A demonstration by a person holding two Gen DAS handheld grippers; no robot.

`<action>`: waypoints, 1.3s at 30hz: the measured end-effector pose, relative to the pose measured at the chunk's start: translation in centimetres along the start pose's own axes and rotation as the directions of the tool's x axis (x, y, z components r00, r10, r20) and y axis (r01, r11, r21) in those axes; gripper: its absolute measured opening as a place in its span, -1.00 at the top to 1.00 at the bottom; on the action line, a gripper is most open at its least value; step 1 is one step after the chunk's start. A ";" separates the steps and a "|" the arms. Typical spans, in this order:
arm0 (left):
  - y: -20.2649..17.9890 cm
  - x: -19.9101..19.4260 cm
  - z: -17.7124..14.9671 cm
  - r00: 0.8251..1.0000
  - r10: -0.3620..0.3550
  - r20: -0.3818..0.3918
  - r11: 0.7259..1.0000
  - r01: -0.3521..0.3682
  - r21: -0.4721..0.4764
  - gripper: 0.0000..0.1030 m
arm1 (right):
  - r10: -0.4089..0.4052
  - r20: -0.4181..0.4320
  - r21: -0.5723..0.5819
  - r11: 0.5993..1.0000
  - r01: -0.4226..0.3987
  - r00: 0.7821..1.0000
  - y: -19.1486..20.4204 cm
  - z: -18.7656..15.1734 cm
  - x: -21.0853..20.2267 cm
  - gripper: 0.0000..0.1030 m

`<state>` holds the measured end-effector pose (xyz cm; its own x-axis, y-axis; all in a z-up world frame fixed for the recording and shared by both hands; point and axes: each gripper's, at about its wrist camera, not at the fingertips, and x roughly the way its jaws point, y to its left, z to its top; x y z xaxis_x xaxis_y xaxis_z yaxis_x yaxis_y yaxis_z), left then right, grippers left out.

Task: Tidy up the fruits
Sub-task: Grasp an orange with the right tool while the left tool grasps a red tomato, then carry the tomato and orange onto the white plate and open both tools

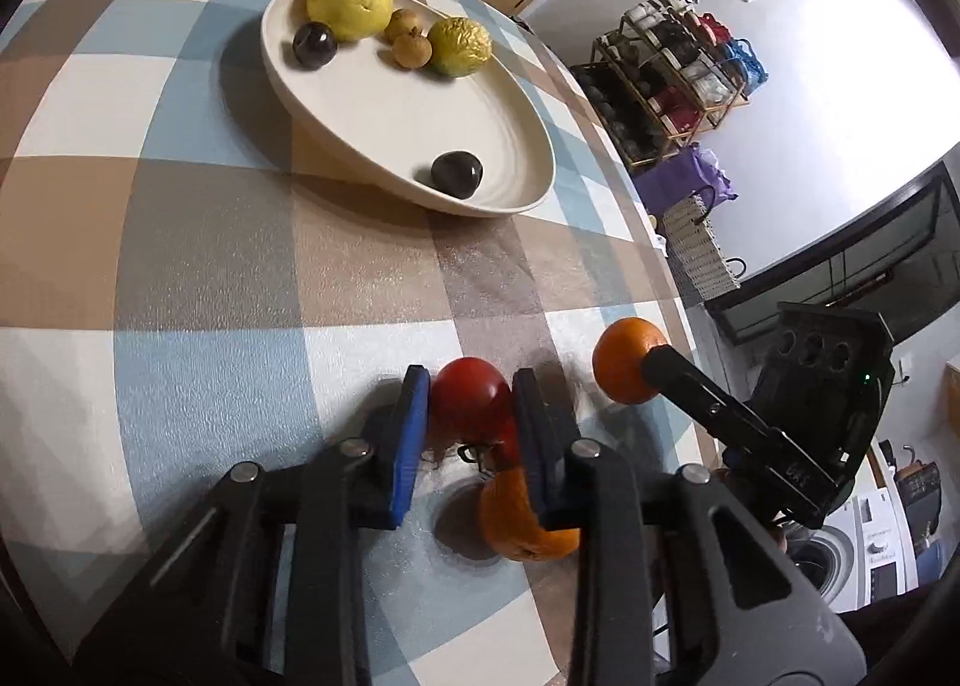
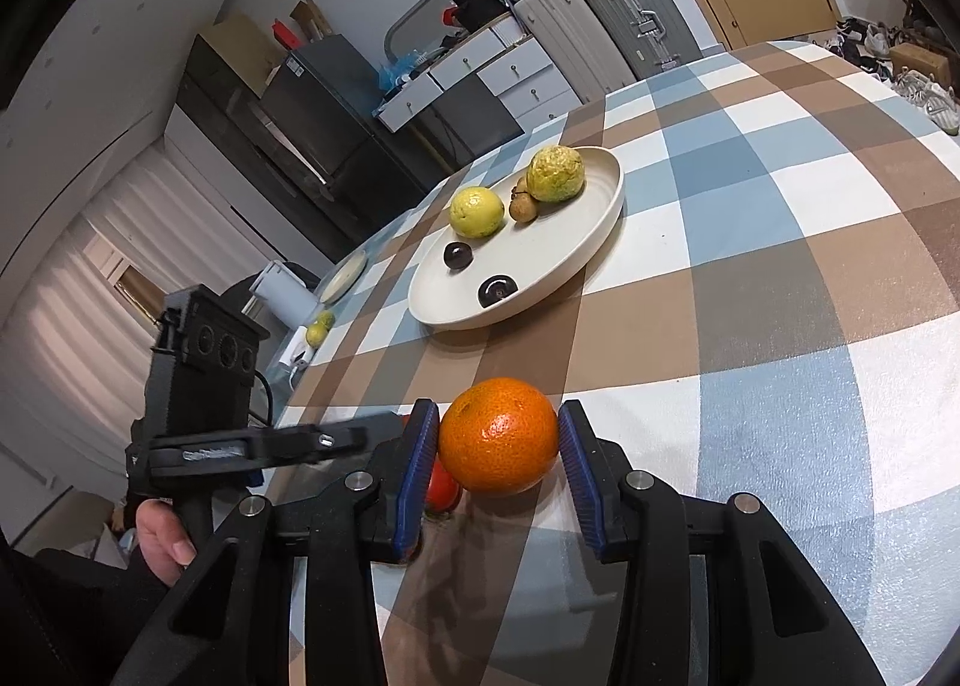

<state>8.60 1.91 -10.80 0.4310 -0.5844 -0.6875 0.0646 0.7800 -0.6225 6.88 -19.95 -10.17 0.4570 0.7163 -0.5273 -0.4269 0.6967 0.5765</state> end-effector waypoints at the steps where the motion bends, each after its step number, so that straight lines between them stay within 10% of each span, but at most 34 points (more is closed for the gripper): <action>1: -0.3 -0.1 -0.2 1.000 0.013 0.004 1.000 -0.013 0.016 0.52 | 0.001 -0.001 -0.002 1.000 -0.001 1.000 0.0 0.0 0.0 0.18; 21: -3.5 -2.9 1.3 0.992 0.079 0.097 0.976 -0.097 0.196 0.52 | -0.036 -0.034 -0.053 0.998 0.034 0.999 0.9 0.7 0.6 0.18; 39: -3.0 -2.3 11.1 0.979 0.104 0.178 0.970 -0.139 0.201 0.52 | -0.024 0.005 -0.123 0.992 0.025 1.000 1.1 10.2 4.3 0.19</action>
<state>17.44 3.35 -3.19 0.5883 -0.4512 -0.6710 0.1831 0.8826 -0.4329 16.33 -16.51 -5.46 0.4713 0.6989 -0.5380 -0.5082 0.7137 0.4820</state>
